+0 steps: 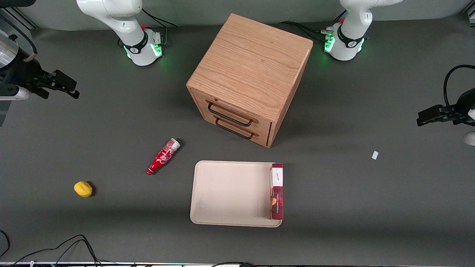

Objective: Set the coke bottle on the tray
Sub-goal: 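Move the right gripper down over the red Coca-Cola bottle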

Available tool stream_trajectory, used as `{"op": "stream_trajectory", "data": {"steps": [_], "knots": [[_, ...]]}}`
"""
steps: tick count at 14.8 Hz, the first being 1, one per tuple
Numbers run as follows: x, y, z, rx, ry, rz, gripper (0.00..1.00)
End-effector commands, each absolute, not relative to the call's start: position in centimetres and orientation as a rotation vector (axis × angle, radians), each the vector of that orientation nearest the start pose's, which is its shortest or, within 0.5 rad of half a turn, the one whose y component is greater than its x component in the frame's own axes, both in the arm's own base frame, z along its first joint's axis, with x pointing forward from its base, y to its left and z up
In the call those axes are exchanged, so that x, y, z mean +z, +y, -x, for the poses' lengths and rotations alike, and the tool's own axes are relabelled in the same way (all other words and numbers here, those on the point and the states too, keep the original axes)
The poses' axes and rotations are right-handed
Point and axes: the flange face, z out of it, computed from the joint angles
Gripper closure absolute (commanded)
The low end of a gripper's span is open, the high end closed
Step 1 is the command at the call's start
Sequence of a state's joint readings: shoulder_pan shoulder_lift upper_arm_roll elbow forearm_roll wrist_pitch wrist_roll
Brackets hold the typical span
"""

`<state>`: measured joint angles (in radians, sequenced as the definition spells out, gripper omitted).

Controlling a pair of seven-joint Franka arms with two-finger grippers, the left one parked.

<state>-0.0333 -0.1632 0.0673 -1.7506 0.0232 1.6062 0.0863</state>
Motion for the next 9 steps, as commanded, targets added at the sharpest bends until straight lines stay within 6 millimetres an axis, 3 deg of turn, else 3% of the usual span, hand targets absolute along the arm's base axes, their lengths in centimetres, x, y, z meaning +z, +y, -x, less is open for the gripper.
{"op": "stream_trajectory", "data": {"steps": [1,6,8,9], "knots": [[63.2,2.4,-50.6,0.005,0.045,3.139,0.00],[62.4,2.8,-51.4,0.034,0.042,3.138,0.00],[61.3,4.3,-52.1,0.068,0.027,3.140,0.00],[60.4,4.6,-52.8,0.074,0.106,3.134,0.00]]}}
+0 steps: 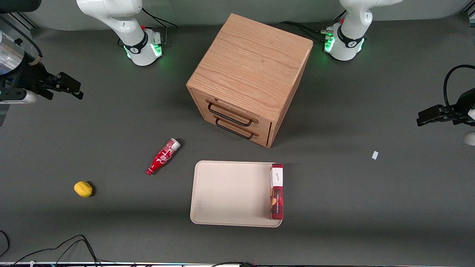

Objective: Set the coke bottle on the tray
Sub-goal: 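Move the right gripper down over the red Coca-Cola bottle, then close the right gripper around the bottle's body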

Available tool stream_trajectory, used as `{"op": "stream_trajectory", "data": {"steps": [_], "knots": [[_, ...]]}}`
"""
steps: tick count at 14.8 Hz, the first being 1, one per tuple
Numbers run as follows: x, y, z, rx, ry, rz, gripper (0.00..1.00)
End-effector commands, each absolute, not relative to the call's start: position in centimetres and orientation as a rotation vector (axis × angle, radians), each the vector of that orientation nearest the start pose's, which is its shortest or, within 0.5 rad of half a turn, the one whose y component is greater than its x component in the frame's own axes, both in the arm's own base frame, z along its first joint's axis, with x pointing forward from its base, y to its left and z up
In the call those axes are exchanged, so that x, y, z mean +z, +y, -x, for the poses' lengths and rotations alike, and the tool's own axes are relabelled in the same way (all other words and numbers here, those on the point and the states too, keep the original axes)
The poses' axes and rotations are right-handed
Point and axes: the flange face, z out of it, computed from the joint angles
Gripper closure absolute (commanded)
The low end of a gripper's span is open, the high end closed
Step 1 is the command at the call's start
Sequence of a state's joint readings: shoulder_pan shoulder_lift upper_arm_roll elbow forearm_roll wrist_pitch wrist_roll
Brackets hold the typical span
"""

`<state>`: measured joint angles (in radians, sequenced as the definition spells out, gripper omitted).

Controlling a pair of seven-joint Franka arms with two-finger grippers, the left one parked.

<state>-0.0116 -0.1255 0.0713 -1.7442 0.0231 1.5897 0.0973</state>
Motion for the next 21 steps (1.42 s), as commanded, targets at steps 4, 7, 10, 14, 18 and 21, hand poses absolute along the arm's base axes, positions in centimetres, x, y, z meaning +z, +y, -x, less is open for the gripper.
{"op": "stream_trajectory", "data": {"steps": [4,7,10,14,18,21], "knots": [[56.0,10.8,-55.4,0.085,0.383,3.117,0.00],[51.8,13.4,-57.4,0.081,0.527,3.081,0.00],[45.9,15.0,-59.5,0.084,0.701,3.037,0.00],[35.3,16.2,-59.9,-0.010,0.912,2.992,0.00],[27.0,16.4,-60.0,0.056,1.049,2.938,0.00],[23.2,16.5,-59.8,0.090,1.107,2.914,0.00]]}}
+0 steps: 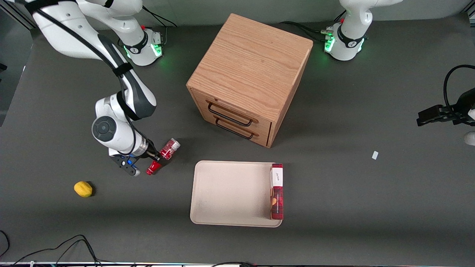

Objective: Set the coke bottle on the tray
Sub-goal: 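Close the right gripper around the bottle's body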

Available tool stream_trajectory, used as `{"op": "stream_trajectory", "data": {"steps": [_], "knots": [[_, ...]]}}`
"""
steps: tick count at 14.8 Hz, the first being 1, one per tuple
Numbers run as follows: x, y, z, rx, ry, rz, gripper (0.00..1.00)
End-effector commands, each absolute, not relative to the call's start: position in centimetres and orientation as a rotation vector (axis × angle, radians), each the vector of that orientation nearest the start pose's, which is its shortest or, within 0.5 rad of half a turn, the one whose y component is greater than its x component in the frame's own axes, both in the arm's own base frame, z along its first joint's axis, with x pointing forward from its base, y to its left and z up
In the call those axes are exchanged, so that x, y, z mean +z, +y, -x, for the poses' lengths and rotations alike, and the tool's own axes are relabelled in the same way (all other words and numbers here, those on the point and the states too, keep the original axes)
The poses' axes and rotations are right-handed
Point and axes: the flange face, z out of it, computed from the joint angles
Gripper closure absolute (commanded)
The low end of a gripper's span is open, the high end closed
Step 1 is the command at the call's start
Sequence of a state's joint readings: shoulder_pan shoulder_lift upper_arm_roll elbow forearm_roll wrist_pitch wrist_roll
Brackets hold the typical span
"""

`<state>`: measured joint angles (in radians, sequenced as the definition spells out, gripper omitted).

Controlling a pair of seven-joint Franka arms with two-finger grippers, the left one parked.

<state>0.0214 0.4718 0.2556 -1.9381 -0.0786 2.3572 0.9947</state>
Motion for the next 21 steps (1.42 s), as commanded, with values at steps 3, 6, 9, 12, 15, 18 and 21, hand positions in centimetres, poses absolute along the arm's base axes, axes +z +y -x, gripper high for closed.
{"op": "stream_trajectory", "data": {"steps": [3,6,9,12,15,18,21], "knots": [[20.5,16.0,-59.2,0.150,1.133,2.925,0.00],[18.9,15.2,-59.0,0.142,1.116,2.955,0.00],[18.2,15.2,-58.9,0.154,1.115,2.956,0.00],[18.1,15.4,-58.9,0.155,1.111,2.957,0.10],[17.8,15.6,-59.0,0.149,1.106,2.954,0.32],[17.9,15.9,-59.3,0.141,1.103,2.948,0.57],[19.2,16.1,-60.5,0.107,1.096,2.936,0.76]]}}
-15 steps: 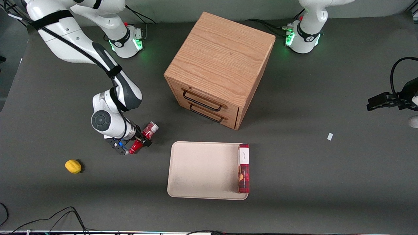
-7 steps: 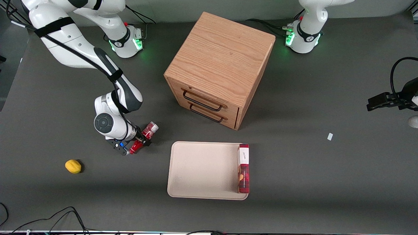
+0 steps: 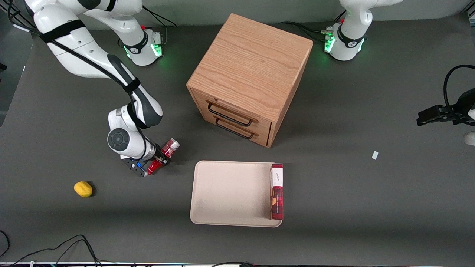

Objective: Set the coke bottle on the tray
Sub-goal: 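Lift the bottle and swing it upright with the right gripper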

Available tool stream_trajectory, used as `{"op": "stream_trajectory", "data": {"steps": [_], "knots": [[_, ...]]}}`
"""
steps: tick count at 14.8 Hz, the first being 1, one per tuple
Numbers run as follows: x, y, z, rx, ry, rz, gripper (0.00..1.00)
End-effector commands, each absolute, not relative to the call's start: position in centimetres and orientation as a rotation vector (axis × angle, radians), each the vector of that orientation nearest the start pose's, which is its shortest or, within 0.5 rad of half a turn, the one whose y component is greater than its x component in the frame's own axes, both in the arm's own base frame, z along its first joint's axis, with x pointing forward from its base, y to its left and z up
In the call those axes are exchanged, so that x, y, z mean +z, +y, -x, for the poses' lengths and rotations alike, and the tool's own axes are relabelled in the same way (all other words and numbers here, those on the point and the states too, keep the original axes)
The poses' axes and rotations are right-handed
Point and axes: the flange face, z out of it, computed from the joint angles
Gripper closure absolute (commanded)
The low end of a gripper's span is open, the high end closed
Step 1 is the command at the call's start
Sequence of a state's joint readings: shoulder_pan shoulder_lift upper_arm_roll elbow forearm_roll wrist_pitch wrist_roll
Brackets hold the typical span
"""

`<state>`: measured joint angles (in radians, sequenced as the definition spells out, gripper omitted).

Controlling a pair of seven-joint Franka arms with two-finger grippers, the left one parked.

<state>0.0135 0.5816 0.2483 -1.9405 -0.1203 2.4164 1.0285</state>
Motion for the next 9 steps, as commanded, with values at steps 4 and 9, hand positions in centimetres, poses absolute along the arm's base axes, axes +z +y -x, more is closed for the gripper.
{"op": "stream_trajectory", "data": {"steps": [4,9], "knots": [[25.5,16.3,-62.7,0.073,1.039,2.974,0.88],[38.8,19.2,-65.6,0.087,0.868,3.016,0.88]]}}
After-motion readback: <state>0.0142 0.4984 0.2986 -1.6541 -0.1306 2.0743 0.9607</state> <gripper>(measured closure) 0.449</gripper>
